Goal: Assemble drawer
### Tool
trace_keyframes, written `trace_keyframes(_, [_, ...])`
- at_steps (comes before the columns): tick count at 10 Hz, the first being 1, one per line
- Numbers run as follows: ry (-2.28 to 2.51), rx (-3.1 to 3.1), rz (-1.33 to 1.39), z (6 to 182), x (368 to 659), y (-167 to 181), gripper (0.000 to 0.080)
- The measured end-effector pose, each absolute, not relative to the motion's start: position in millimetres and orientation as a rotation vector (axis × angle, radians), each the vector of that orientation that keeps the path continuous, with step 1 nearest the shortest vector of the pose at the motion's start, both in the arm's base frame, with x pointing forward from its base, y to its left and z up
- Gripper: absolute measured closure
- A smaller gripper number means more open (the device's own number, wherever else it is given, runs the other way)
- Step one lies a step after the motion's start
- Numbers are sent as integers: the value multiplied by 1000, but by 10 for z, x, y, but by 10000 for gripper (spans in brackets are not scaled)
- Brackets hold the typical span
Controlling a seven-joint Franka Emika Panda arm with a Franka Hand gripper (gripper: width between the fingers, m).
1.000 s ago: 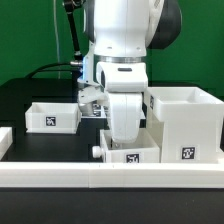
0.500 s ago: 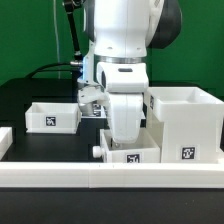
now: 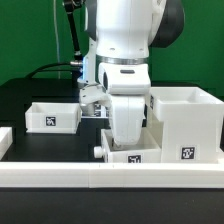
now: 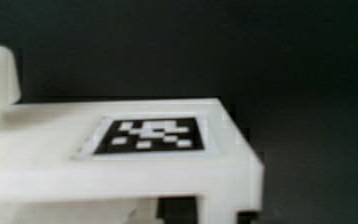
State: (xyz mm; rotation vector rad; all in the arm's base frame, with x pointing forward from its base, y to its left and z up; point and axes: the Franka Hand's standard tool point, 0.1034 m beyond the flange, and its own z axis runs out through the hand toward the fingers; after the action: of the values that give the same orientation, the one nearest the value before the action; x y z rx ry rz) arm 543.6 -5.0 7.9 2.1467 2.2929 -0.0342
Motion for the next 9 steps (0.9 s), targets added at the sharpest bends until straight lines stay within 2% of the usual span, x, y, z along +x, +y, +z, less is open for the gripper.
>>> trace_keyframes(9, [2278, 2148, -17, 84, 5468, 109, 755])
